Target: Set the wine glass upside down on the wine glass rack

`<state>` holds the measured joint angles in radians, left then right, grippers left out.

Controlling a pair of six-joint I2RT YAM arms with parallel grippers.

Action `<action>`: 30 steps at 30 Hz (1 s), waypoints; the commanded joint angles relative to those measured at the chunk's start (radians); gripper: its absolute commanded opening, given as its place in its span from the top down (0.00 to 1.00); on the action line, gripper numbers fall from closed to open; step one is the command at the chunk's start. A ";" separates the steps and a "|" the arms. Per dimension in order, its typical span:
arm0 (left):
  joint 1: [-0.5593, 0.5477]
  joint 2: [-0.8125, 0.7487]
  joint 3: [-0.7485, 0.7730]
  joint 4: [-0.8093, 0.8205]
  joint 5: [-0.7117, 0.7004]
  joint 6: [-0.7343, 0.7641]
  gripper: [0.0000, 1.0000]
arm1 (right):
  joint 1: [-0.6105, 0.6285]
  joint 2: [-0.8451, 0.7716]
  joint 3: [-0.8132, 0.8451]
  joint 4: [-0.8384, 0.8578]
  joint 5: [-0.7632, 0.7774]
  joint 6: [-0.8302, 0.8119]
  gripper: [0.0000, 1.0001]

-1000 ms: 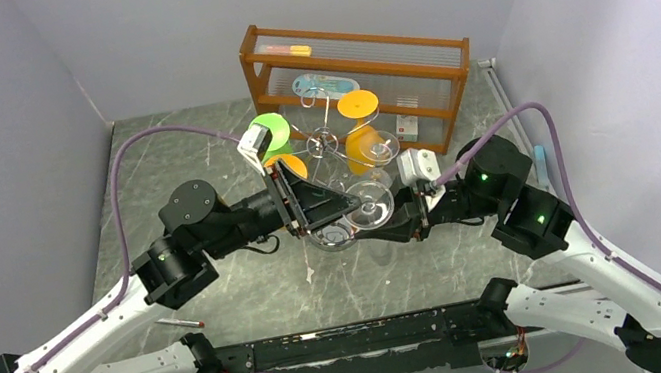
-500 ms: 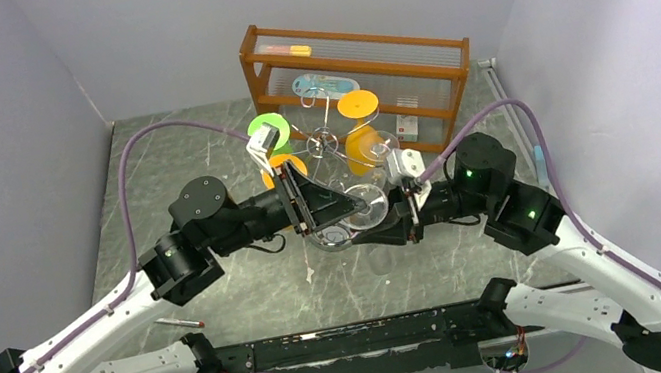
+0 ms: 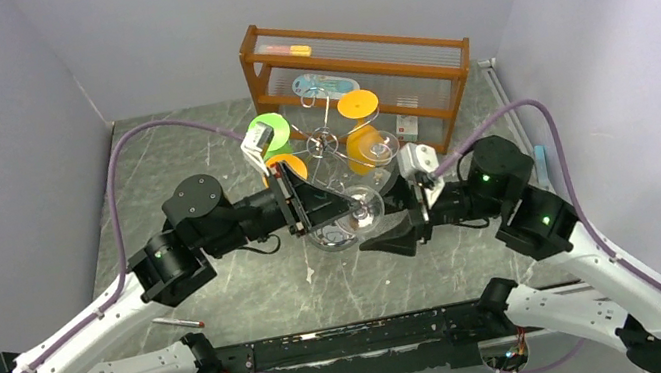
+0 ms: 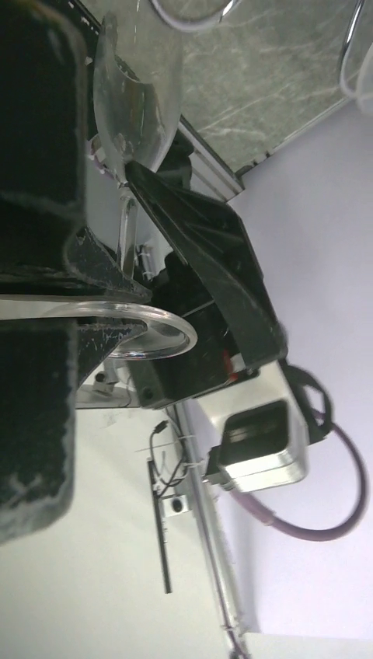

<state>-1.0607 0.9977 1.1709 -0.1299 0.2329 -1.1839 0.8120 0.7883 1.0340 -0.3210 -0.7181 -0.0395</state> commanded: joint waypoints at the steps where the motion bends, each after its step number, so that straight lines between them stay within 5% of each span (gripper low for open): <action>1: 0.001 -0.005 0.068 -0.060 -0.120 -0.001 0.95 | 0.005 -0.075 0.006 -0.032 0.051 0.075 0.39; 6: 0.001 0.000 0.097 -0.112 -0.192 -0.021 0.95 | 0.006 -0.175 -0.016 -0.085 0.121 0.103 0.30; 15: 0.001 0.070 0.137 -0.123 -0.231 -0.023 0.95 | 0.006 -0.341 -0.056 -0.103 0.263 0.194 0.29; 30: 0.006 0.126 0.185 -0.214 -0.520 -0.003 0.95 | 0.006 -0.414 -0.063 -0.117 0.361 0.240 0.29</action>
<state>-1.0592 1.1225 1.3014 -0.3283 -0.1822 -1.1999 0.8131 0.3843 0.9859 -0.4171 -0.3981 0.1841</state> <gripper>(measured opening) 0.090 0.705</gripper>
